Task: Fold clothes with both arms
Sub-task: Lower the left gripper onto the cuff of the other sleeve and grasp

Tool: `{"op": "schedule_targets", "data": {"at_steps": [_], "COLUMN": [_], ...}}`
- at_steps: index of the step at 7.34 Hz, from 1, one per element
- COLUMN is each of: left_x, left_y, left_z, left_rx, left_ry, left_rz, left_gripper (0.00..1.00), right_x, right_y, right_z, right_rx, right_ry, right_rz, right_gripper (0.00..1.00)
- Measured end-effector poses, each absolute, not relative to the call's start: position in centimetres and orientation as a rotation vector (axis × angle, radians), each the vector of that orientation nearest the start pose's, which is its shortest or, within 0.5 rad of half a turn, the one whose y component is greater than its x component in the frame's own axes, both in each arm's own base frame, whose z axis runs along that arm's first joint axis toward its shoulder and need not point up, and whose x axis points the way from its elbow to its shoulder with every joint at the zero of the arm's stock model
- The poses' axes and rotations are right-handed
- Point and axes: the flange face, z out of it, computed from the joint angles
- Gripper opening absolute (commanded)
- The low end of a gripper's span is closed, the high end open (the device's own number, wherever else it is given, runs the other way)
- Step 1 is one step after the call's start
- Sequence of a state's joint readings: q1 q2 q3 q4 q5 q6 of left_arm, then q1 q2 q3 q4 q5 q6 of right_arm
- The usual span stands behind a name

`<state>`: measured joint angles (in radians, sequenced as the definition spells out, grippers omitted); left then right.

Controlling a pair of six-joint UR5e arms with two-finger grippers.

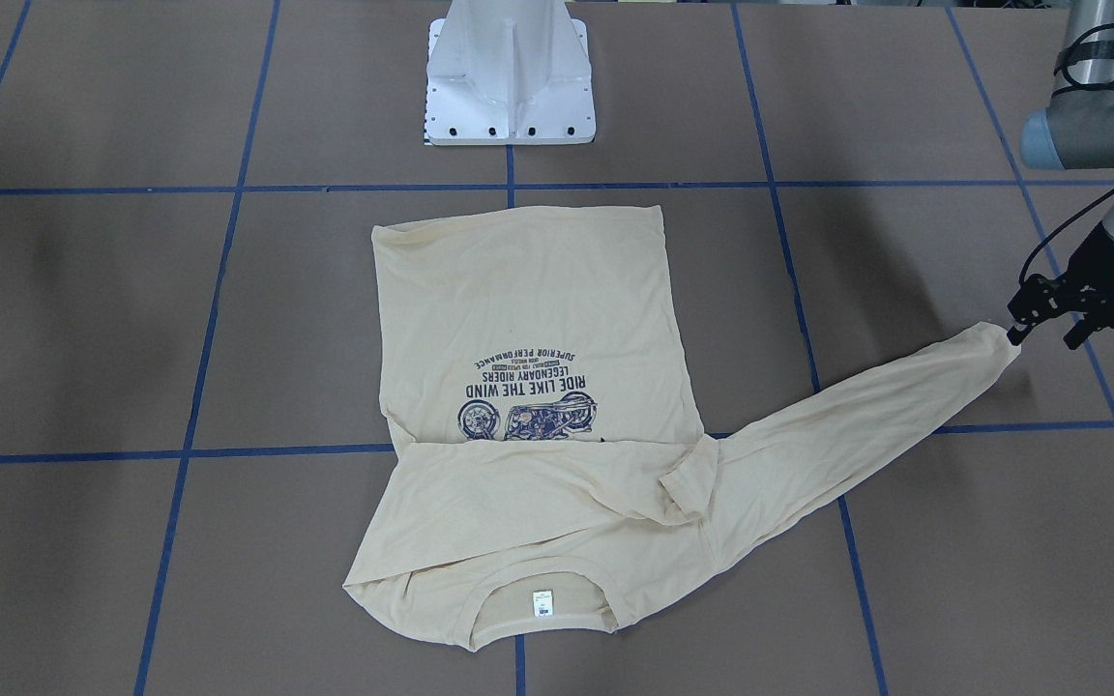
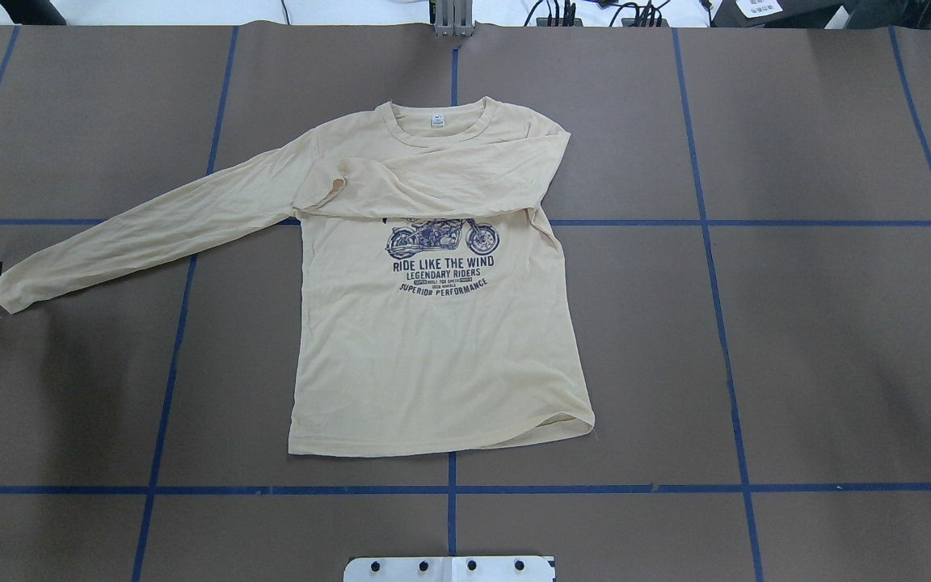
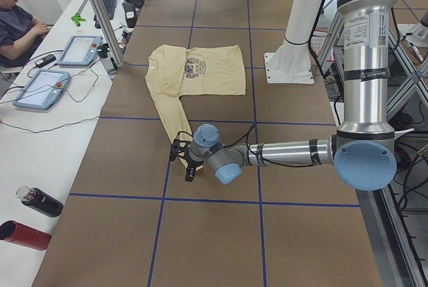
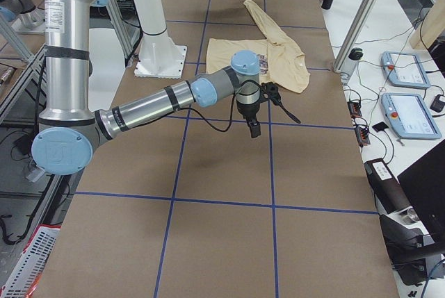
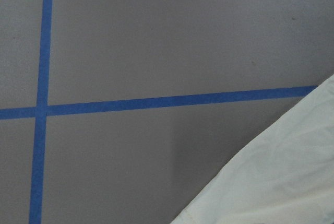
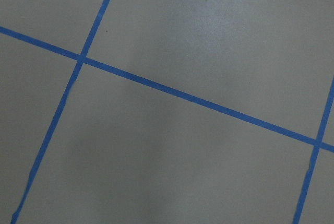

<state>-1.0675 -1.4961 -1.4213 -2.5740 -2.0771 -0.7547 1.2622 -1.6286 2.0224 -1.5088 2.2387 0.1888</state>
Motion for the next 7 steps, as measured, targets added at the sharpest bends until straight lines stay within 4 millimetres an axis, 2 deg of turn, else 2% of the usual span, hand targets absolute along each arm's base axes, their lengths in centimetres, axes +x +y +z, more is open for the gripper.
{"op": "schedule_targets", "data": {"at_steps": [2,3,5,6,7], "left_x": [17.2,17.8,18.6,19.0,19.1], "left_y": [-46.5,-46.6,-46.6,-46.5,-46.4], "left_z": [66.7,66.8,67.0,67.0,67.0], "left_rx": [0.330,0.326,0.319,0.316,0.314], "left_ry": [0.845,0.847,0.852,0.854,0.854], "left_rz": [-0.014,-0.005,0.010,0.017,0.021], "left_gripper": [0.77,0.67,0.55,0.51,0.51], "right_x": [-7.2,-7.2,-7.2,-7.2,-7.2], "right_y": [-46.1,-46.1,-46.2,-46.2,-46.2], "right_z": [46.3,46.3,46.4,46.4,46.4], "right_rx": [0.264,0.264,0.263,0.263,0.263], "right_ry": [-0.746,-0.745,-0.745,-0.745,-0.745], "right_rz": [-0.266,-0.265,-0.265,-0.265,-0.265], "right_gripper": [1.00,1.00,1.00,1.00,1.00]}}
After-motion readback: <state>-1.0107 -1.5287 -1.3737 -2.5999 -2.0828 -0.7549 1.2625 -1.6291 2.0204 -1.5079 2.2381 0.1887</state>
